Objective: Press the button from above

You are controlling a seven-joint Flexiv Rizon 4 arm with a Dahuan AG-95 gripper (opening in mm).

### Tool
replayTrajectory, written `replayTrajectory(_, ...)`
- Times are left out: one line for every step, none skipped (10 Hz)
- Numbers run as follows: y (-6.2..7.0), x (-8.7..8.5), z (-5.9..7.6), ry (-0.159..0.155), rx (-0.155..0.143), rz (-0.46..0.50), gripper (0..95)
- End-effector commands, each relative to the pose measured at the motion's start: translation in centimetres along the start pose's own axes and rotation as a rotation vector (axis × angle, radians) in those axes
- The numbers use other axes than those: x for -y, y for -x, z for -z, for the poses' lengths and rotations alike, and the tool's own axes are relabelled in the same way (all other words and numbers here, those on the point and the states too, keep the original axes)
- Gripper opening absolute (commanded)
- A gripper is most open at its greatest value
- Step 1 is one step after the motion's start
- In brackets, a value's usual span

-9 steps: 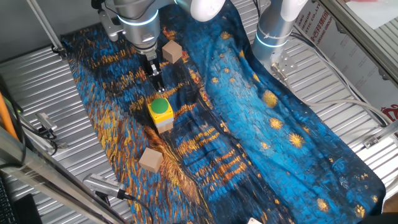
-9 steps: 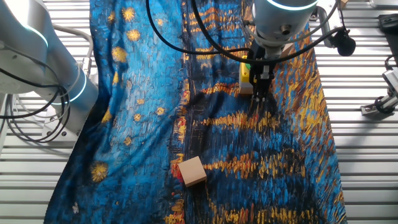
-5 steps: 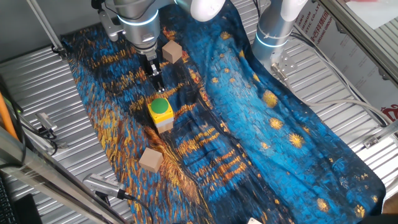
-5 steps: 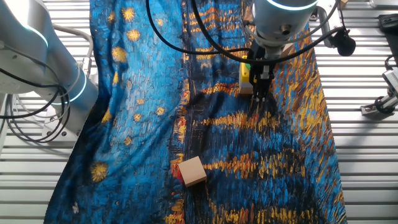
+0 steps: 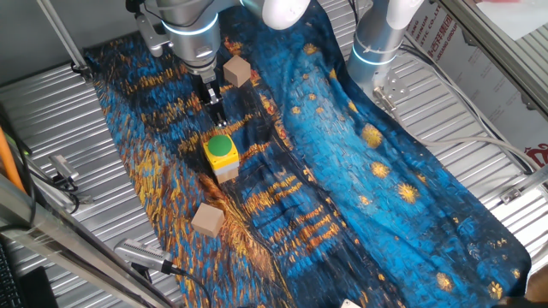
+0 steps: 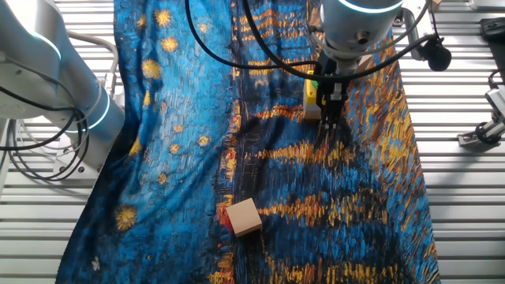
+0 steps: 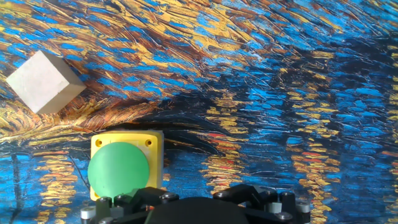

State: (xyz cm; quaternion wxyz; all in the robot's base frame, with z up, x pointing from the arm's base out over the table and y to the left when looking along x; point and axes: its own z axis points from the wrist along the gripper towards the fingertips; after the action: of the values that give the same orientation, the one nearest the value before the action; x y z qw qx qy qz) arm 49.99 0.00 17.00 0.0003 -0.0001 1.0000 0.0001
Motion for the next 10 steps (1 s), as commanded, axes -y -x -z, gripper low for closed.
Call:
replayTrajectory(-0.1, 0.0, 0.0, 0.002, 0.047, -0.014, 0.0)
replayTrajectory(-0.4, 0.0, -0.2, 0.058, 0.033, 0.001, 0.0)
replayTrajectory(-0.9, 0.0, -0.2, 0.277, 0.040, -0.010, 0.0)
replayTrajectory(-1.1, 0.0, -0.2, 0.438, 0.031, -0.057, 0.0)
replayTrajectory(-1.5, 0.0, -0.3, 0.645, 0.090, -0.121, 0.0)
replayTrajectory(-1.6, 0.0, -0.3, 0.618, 0.101, -0.153, 0.0)
replayTrajectory(-1.6, 0.0, -0.3, 0.503, 0.103, -0.153, 0.0)
replayTrajectory(-1.6, 0.0, -0.3, 0.335, 0.096, -0.140, 0.0)
replayTrajectory(-1.6, 0.0, -0.2, 0.256, 0.088, -0.135, 0.0)
replayTrajectory(-1.7, -0.1, 0.1, 0.104, 0.052, -0.101, 0.0)
